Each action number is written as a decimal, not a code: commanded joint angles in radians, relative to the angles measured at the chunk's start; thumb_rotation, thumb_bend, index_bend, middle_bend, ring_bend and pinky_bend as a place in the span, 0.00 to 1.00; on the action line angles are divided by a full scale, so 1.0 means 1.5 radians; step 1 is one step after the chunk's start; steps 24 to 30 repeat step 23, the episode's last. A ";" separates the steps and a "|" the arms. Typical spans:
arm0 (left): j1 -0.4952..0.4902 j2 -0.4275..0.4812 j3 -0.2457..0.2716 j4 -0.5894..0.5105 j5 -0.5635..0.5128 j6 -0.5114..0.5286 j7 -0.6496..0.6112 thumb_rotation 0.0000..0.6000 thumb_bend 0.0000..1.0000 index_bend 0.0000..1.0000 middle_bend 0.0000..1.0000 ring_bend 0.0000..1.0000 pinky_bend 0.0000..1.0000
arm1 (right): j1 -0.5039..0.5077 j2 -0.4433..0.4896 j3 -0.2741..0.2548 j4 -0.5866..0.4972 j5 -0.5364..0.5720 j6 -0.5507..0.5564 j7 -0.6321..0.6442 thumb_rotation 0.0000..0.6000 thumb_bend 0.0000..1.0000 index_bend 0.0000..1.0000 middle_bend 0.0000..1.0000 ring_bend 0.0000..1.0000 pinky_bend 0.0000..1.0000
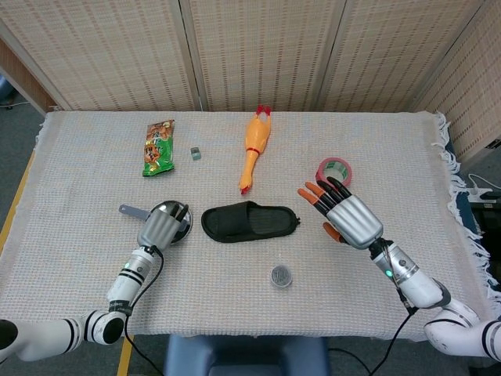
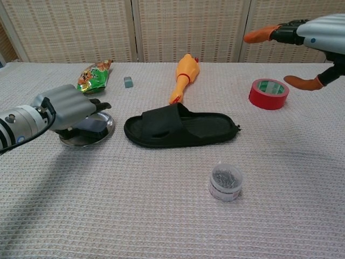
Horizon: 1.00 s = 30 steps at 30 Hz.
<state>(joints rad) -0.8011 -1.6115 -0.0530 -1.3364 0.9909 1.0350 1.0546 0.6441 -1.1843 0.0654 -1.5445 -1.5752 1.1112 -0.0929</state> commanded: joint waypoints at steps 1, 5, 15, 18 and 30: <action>0.008 0.019 -0.001 -0.037 0.013 0.025 -0.009 1.00 0.44 0.03 0.10 0.68 1.00 | -0.010 0.007 0.000 -0.008 -0.003 0.015 -0.004 1.00 0.40 0.00 0.00 0.00 0.04; 0.064 0.094 0.002 -0.152 0.092 0.114 -0.128 1.00 0.44 0.02 0.11 0.56 0.96 | -0.066 0.037 -0.018 -0.040 0.005 0.074 -0.028 1.00 0.39 0.00 0.00 0.00 0.04; 0.387 0.249 0.116 -0.131 0.281 0.434 -0.755 1.00 0.42 0.00 0.04 0.02 0.35 | -0.325 0.044 -0.113 -0.035 -0.019 0.354 -0.055 1.00 0.20 0.00 0.00 0.00 0.00; 0.419 0.249 0.124 -0.094 0.293 0.450 -0.770 1.00 0.41 0.00 0.03 0.01 0.34 | -0.349 0.034 -0.122 -0.022 -0.037 0.374 -0.039 1.00 0.17 0.00 0.00 0.00 0.00; 0.429 0.272 0.142 -0.142 0.332 0.430 -0.711 1.00 0.40 0.00 0.04 0.00 0.32 | -0.354 0.025 -0.115 -0.017 -0.036 0.354 -0.024 1.00 0.16 0.00 0.00 0.00 0.00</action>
